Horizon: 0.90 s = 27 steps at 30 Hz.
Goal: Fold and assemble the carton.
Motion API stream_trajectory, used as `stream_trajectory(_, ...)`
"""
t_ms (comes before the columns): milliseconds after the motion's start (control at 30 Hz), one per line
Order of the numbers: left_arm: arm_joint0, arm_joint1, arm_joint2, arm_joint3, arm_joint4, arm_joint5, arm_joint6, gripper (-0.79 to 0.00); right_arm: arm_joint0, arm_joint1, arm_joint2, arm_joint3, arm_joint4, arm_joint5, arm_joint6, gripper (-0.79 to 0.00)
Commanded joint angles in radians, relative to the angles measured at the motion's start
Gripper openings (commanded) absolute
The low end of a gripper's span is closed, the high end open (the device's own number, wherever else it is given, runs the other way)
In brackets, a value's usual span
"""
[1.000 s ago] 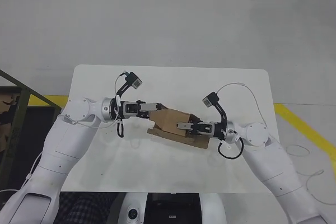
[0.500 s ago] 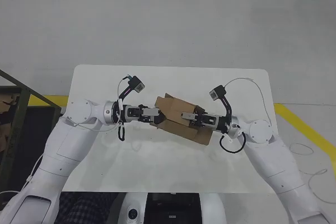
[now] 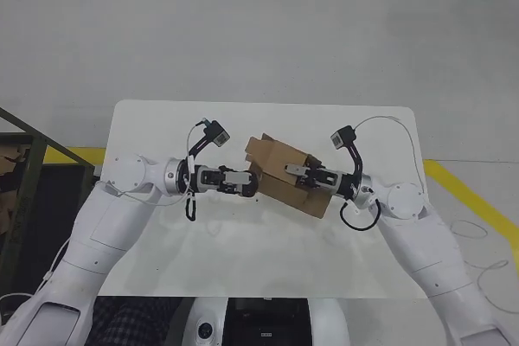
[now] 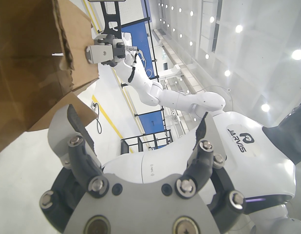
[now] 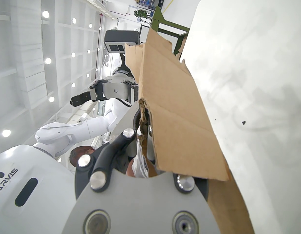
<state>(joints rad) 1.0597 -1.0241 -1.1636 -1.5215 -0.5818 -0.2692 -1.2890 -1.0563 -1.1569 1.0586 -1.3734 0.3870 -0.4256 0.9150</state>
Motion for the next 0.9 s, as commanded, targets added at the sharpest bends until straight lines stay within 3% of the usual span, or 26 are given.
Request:
stream_trajectory(0, -0.003, -0.002, 0.009, 0.0, 0.004, 0.001, 0.0, 0.0, 0.001, -0.002, -0.003, -0.005, 0.0, 0.0, -0.007, -0.785)
stream_trajectory(333, -0.022, -0.008, 0.027, 0.024, 0.007, -0.003, 0.021, 0.0, -0.02, -0.011, -0.028, -0.049, 0.013, 0.006, -0.039, -0.785)
stream_trajectory(867, -0.011, -0.002, -0.008, 0.026, 0.007, -0.007, 0.015, 0.0, -0.035, -0.012, -0.009, -0.045, 0.011, 0.018, -0.051, -0.785)
